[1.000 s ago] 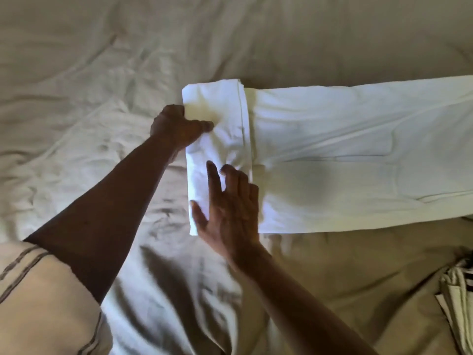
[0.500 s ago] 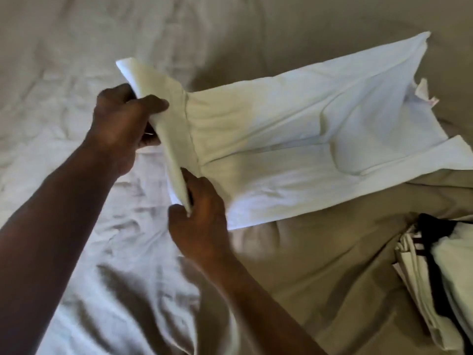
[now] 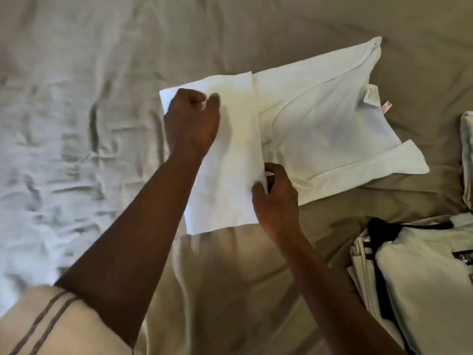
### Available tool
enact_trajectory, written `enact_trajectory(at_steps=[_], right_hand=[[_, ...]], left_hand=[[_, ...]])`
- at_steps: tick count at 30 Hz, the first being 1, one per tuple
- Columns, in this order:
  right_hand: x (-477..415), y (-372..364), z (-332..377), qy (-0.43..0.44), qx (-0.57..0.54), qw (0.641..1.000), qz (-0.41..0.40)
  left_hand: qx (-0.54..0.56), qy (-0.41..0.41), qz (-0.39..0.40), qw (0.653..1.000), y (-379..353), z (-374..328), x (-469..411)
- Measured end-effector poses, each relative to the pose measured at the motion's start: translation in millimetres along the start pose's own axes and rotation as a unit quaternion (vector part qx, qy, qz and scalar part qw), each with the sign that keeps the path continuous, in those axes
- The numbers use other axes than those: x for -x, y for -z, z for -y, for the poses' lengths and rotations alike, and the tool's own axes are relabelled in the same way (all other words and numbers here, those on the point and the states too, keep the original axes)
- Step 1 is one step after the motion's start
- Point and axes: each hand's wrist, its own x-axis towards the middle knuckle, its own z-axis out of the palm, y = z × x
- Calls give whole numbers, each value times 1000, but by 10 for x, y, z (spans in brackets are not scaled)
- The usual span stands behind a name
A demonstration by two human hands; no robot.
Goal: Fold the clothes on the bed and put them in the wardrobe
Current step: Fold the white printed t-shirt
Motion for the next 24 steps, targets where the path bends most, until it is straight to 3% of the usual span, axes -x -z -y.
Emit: enact_trajectory(at_steps=[2, 3, 7, 10, 12, 15, 17, 19, 20, 22, 24], right_hand=[[-8, -22, -48, 44, 27, 998, -27], [-18, -47, -77, 65, 45, 996, -38], [1, -61, -135, 124, 155, 977, -70], [-55, -46, -176, 266, 250, 924, -117], [-152, -65, -219, 313, 228, 920, -66], [-267, 40, -79, 242, 113, 963, 41], [-390, 274, 96, 104, -55, 985, 125], [-528, 587, 229, -30, -220, 953, 206], [-562, 766, 268, -58, -259, 937, 227], [-602, 1130, 278, -94, -327, 913, 224], [-611, 1482, 242, -121, -454, 861, 194]], left_hand=[[-50, 45, -102, 993, 123, 260, 16], [-36, 84, -110, 990, 182, 410, 24], [76, 157, 7, 985, 287, 804, 176], [96, 152, 59, 982, 339, 835, 185], [144, 171, 107, 969, 396, 774, 208], [226, 156, 163, 948, 513, 423, 419], [276, 119, 185, 936, 467, 34, 632], [316, 84, 201, 924, 302, -365, 894], [332, 76, 208, 917, 179, -563, 1006], [341, 74, 207, 914, -214, -955, 1158], [333, 67, 183, 922, -705, -1279, 1238]])
